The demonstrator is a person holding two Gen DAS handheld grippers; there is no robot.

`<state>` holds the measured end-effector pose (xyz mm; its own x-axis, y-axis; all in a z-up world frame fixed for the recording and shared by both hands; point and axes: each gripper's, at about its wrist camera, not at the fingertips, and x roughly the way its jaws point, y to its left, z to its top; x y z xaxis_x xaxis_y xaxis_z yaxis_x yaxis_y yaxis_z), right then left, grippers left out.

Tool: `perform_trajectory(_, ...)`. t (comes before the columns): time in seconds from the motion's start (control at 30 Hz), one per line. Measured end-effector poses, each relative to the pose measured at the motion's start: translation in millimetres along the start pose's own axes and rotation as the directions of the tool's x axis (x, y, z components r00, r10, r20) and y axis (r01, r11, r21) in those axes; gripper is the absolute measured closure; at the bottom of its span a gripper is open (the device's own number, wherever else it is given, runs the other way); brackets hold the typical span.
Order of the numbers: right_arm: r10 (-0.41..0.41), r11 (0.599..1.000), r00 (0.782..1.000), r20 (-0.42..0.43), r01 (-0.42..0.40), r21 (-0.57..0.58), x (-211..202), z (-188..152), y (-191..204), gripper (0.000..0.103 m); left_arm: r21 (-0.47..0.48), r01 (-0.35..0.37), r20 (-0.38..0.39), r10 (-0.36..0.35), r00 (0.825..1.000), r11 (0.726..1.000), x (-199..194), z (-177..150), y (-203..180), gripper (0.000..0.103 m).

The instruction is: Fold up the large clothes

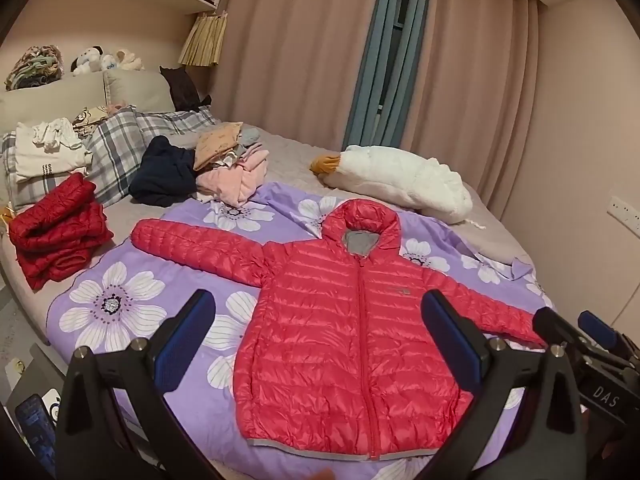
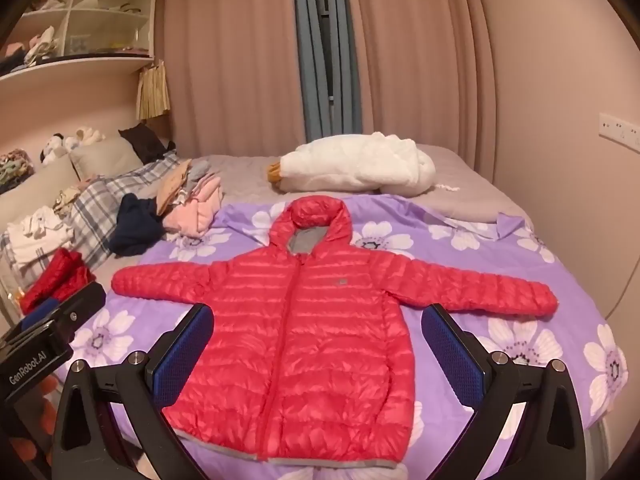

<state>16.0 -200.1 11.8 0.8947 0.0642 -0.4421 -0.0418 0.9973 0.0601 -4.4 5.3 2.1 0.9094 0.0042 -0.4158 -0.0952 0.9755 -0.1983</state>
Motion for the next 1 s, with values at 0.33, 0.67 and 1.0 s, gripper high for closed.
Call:
perform_trajectory(0.33,-0.013,1.0,1.0,0.01,0.013,-0.017,2,1,3,0.0,0.006,0.012,-0.003,-0.012,1.0,1.0,3,-1,-4,0.0)
perform_trajectory(0.67,-0.006,1.0,1.0,0.01,0.007,-0.001,5,-3,1,0.0,0.012,0.011,-0.029,-0.011,1.0,1.0,12,-2,-8,0.0)
perform_trajectory(1.0,-0.014,0.999,1.0,0.011,0.014,0.029,5,-6,-10,0.0,0.031,-0.001,-0.054,0.003,0.999,1.0,19,-4,-16,0.001)
